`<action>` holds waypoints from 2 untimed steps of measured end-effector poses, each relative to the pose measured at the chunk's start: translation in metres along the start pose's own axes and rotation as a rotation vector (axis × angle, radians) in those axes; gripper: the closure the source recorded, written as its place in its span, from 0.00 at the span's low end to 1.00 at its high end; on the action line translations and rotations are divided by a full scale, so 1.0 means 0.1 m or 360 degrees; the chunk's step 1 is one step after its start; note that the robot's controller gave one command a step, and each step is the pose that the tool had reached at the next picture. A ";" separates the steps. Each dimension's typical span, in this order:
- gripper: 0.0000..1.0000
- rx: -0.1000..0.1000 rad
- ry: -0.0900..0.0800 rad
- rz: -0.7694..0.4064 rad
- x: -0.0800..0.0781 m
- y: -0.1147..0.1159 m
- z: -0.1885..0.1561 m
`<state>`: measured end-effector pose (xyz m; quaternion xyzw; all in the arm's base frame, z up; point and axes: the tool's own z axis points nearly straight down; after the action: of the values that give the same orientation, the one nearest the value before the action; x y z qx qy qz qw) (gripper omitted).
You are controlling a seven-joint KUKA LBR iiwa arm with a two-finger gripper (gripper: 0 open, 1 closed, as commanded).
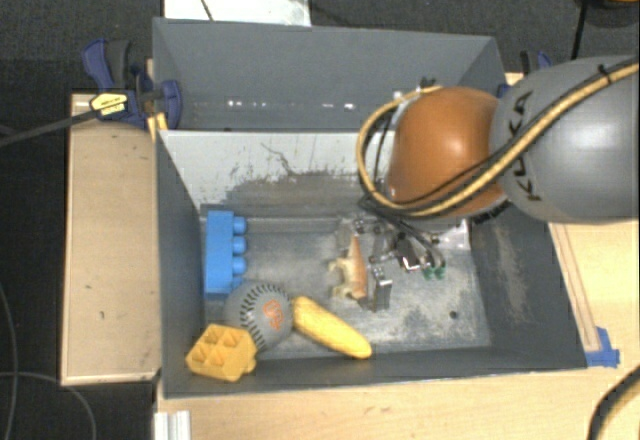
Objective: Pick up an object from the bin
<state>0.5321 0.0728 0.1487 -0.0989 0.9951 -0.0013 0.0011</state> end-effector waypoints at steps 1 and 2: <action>0.00 -0.0005 -0.0007 -0.0339 -0.23 -0.26 0.34; 0.00 -0.0005 -0.0001 -0.0291 -0.27 -0.38 0.44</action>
Offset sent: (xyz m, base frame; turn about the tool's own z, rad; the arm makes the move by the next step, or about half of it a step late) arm 0.0358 -0.0350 -0.0471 -0.0791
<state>0.5663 0.0409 0.1051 -0.1894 0.9819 0.0003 0.0010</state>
